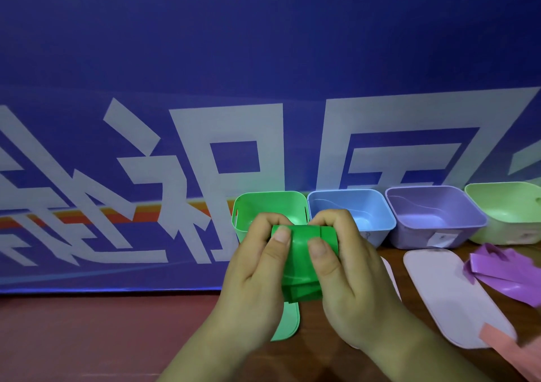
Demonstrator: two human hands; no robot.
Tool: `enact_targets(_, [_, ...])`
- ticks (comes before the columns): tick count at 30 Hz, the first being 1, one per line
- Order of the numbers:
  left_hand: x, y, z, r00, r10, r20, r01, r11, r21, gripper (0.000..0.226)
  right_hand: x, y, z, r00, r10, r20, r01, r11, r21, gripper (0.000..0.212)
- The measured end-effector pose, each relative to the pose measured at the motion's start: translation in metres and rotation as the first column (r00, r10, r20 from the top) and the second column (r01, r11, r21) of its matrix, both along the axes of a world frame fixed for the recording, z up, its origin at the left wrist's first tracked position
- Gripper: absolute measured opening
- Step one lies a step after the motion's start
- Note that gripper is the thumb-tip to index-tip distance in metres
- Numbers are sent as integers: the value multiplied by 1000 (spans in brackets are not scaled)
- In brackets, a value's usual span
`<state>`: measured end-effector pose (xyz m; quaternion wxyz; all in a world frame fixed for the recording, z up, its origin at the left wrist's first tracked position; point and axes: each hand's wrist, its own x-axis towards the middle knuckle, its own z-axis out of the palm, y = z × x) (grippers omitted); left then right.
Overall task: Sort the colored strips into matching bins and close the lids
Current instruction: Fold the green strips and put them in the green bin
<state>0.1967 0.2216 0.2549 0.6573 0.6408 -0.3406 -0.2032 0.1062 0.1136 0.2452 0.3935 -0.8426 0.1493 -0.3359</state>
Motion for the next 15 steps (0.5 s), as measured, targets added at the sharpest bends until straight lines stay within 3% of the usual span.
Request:
enact_targets(5, [0, 0, 0, 996, 23, 88, -25, 1000, 17, 36, 1, 0, -3, 1000, 8, 17, -8, 1000, -12, 43])
enact_targets(10, [0, 2, 0, 989, 6, 150, -13, 999, 47, 38, 2, -1, -4, 1000, -19, 0, 19, 1000, 2, 31])
enact_targets(15, [-1, 4, -1, 969, -12, 247, -9, 996, 86, 39, 6, 2, -1, 998, 44, 54, -55, 972, 230, 35])
